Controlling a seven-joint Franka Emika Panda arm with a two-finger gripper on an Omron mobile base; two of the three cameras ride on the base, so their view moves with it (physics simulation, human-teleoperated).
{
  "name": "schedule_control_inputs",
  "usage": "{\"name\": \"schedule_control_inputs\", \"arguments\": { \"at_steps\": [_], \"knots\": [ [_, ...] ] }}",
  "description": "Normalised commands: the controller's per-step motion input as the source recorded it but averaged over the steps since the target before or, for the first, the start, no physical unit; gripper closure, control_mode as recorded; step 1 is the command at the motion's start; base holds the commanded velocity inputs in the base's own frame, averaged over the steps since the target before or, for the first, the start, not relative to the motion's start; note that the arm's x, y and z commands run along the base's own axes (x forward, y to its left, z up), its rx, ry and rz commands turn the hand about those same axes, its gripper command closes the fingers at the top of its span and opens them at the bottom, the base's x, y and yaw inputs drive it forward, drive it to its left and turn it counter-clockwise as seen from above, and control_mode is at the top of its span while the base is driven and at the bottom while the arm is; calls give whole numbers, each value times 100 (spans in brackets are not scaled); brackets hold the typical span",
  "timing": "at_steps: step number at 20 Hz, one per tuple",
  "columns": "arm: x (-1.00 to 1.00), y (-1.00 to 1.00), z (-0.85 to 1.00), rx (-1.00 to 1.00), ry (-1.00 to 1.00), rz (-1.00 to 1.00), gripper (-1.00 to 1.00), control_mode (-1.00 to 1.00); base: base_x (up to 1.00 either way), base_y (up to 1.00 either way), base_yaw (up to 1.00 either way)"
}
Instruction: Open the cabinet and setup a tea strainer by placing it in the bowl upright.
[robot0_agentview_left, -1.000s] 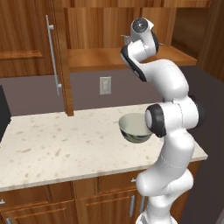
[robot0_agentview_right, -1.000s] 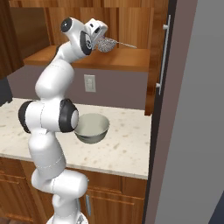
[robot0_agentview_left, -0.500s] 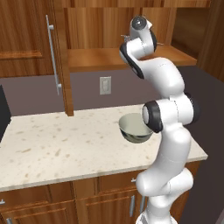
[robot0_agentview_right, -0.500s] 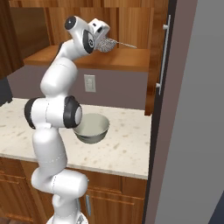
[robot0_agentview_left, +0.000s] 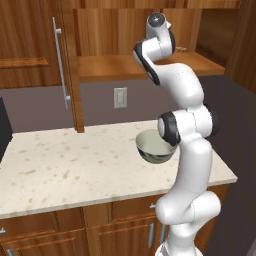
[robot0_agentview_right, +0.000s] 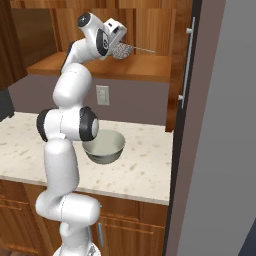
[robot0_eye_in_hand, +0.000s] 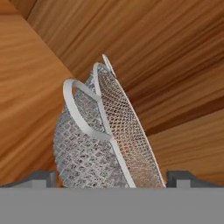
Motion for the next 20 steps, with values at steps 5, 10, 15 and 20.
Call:
{"name": "schedule_control_inputs", "arguments": {
  "at_steps": [5, 10, 15, 20],
  "knots": [
    [21, 0, 0, 0, 1, 4, -100, -100, 0, 0, 0],
    [5, 0, 0, 0, 0, 7, -100, -100, 0, 0, 0],
    [0, 0, 0, 0, 1, 4, 100, -100, 0, 0, 0],
    [0, 1, 0, 0, 0, 4, 100, -100, 0, 0, 0]
  ]
}}
